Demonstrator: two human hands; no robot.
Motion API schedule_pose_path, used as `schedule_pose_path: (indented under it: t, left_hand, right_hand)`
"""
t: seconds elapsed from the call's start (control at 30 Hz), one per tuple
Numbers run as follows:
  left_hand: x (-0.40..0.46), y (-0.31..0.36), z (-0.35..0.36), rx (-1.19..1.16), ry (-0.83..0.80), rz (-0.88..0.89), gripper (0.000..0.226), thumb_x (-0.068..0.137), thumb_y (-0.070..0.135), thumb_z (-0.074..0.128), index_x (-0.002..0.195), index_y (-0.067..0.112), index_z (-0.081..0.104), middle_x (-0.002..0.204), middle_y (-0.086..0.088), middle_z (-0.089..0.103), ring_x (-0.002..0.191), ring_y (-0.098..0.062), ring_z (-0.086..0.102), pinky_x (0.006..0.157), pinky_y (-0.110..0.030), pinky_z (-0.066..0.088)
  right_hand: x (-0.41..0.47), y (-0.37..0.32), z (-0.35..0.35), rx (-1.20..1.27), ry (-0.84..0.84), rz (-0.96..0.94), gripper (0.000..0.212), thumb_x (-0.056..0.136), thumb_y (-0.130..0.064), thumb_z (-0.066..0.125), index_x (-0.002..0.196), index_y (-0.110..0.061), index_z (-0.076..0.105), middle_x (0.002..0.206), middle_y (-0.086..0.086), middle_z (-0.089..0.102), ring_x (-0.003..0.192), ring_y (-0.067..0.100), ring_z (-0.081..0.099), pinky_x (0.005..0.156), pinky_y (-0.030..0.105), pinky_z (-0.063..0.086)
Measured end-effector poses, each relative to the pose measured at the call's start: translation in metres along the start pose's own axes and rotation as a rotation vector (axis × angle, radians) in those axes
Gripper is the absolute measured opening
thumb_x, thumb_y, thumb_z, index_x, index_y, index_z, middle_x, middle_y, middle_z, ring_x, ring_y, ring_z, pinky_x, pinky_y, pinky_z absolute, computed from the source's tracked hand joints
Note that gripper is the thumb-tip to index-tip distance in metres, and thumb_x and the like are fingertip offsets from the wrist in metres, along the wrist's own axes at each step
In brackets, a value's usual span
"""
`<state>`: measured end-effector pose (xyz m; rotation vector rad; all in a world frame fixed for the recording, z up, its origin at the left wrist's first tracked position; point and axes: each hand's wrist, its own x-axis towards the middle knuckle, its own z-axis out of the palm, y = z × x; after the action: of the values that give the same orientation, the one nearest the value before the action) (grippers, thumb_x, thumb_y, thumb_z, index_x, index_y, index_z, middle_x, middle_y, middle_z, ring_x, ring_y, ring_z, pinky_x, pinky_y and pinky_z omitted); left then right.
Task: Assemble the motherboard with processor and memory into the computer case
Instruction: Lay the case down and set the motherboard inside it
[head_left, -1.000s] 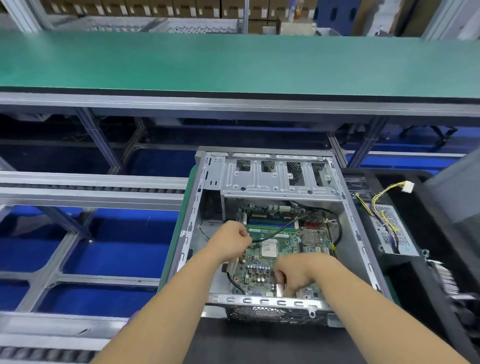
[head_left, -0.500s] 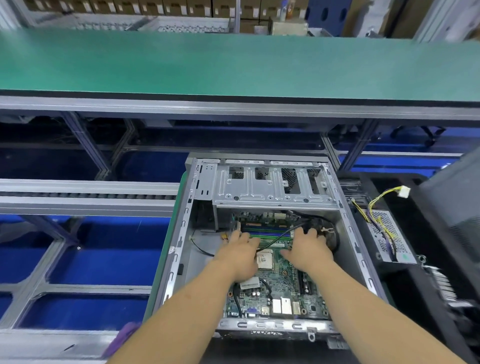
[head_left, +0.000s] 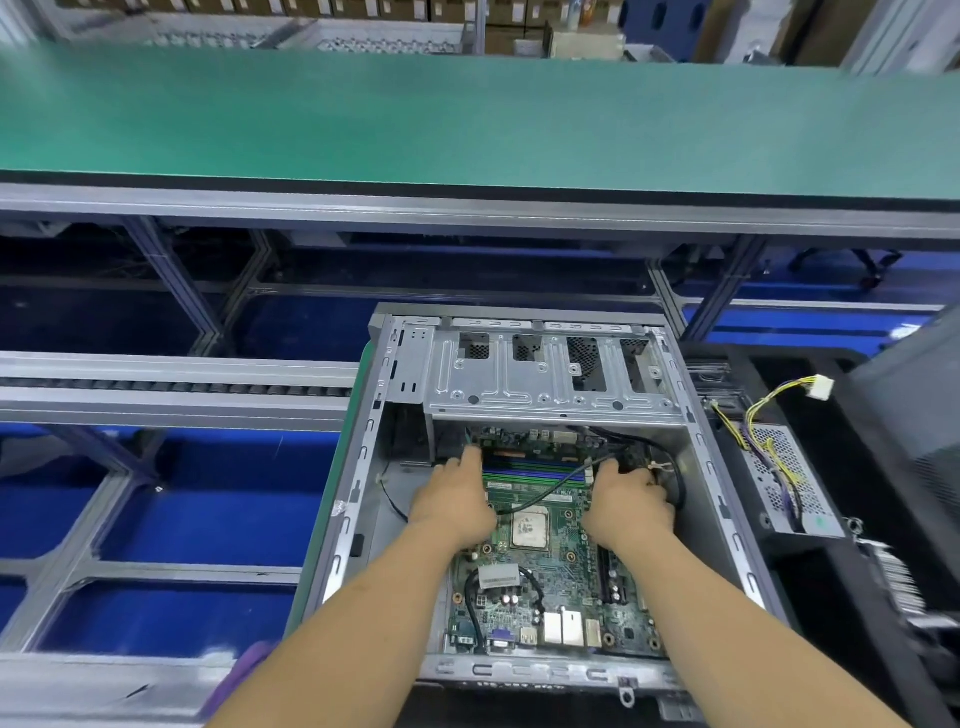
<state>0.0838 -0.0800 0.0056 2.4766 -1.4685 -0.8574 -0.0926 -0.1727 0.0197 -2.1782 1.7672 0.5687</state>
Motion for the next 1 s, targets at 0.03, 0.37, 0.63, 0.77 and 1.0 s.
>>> schedule_pose_path:
  t: [0.03,0.37,0.63,0.77,1.0]
  left_hand:
    - [0.001,0.001,-0.001,-0.059,0.032,-0.036,0.070,0.083,0.012,0.053,0.145,0.017,0.022,0.103,-0.005,0.055,0.092,-0.025,0.054,0.064,-0.035,0.048]
    - [0.022,0.019,-0.016,-0.278,0.182,-0.082,0.024,0.098,0.015,0.043,0.093,-0.003,0.058,0.121,-0.027,0.057,0.115,-0.040,0.052,0.091,-0.038,0.044]
    - [0.054,0.022,-0.019,-0.688,0.002,-0.167,0.031,0.105,0.025,0.042,0.133,0.017,0.050,0.138,-0.005,0.048,0.121,-0.024,0.045,0.106,-0.035,0.034]
    - [0.055,0.022,-0.025,-1.021,0.177,-0.255,0.038,0.100,0.027,0.052,0.137,0.021,0.045,0.137,-0.002,0.050,0.126,-0.024,0.045,0.111,-0.042,0.033]
    - [0.030,0.016,-0.029,-0.205,0.002,-0.081,0.026,0.096,0.013,0.047,0.069,0.010,0.047,0.076,-0.007,0.051,0.064,-0.017,0.048,0.057,-0.026,0.038]
  right_hand:
    - [0.000,0.000,0.000,-0.009,-0.018,0.002,0.062,0.094,-0.035,0.062,0.142,-0.010,0.031,0.141,0.028,0.038,0.123,0.043,0.047,0.097,0.047,0.049]
    - [0.003,0.006,0.001,-0.015,-0.077,-0.030,0.074,0.084,-0.049,0.073,0.140,-0.018,0.037,0.142,0.021,0.037,0.126,0.039,0.046,0.095,0.047,0.053]
    - [0.006,0.009,0.004,0.013,-0.061,-0.015,0.066,0.083,-0.053,0.073,0.133,-0.021,0.045,0.137,0.016,0.041,0.122,0.036,0.048,0.086,0.044,0.052]
    - [0.007,0.011,0.006,0.080,-0.049,-0.009,0.061,0.083,-0.051,0.074,0.129,-0.020,0.050,0.137,0.018,0.043,0.120,0.039,0.049,0.084,0.042,0.053]
    - [0.006,0.011,0.001,0.114,-0.047,-0.003,0.063,0.082,-0.048,0.077,0.131,-0.018,0.052,0.135,0.019,0.046,0.120,0.039,0.050,0.083,0.039,0.051]
